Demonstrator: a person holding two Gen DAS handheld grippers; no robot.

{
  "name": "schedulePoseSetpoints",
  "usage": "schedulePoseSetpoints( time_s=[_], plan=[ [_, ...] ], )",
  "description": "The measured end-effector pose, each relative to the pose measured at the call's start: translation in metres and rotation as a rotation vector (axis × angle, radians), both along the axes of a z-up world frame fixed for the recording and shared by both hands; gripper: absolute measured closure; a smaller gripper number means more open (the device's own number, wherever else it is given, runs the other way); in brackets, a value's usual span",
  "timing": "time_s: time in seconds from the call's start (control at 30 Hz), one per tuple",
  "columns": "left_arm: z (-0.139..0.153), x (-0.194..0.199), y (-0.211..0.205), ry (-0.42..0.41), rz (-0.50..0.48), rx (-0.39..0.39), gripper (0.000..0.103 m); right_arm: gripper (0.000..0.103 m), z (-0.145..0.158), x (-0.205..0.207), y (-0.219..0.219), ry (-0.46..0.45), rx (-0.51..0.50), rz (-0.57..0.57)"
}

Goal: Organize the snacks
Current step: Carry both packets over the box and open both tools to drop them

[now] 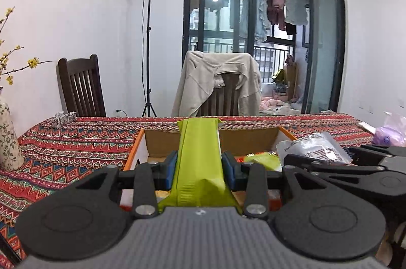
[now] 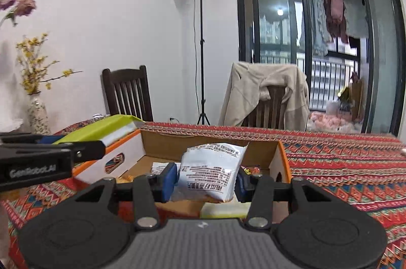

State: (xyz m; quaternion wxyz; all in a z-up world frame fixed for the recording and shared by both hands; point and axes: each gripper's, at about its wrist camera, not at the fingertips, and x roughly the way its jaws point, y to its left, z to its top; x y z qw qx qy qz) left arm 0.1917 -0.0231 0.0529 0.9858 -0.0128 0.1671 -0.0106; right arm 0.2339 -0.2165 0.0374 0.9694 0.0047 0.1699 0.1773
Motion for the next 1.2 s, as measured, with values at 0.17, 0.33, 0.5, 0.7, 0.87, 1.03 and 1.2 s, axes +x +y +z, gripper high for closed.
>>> schedulePoseSetpoints(
  time_s=[0.17, 0.33, 0.5, 0.7, 0.87, 1.03, 1.2],
  plan=[
    [-0.002, 0.038, 0.008, 0.014, 0.028, -0.02, 0.065, 0.058, 0.001, 0.044, 0.01, 0.043, 0.028, -0.018],
    [-0.017, 0.067, 0.02, 0.039, 0.064, -0.063, 0.065, 0.058, -0.006, 0.068, 0.019, 0.047, 0.056, -0.032],
    [-0.032, 0.078, 0.032, 0.084, 0.057, -0.089, 0.065, 0.058, -0.022, 0.073, 0.024, 0.046, 0.043, -0.019],
    [-0.037, 0.077, 0.036, 0.078, 0.055, -0.109, 0.064, 0.053, -0.028, 0.069, 0.019, 0.052, 0.027, -0.032],
    [-0.036, 0.069, 0.042, 0.042, 0.081, -0.138, 0.018, 0.025, -0.026, 0.064, 0.009, 0.05, 0.056, -0.037],
    [-0.032, 0.058, 0.043, -0.023, 0.117, -0.14, 0.0, 0.0, -0.024, 0.058, 0.002, 0.032, 0.069, -0.047],
    [-0.026, 0.055, 0.043, -0.03, 0.128, -0.147, 0.0, 0.0, -0.023, 0.06, 0.002, 0.033, 0.06, -0.064]
  ],
)
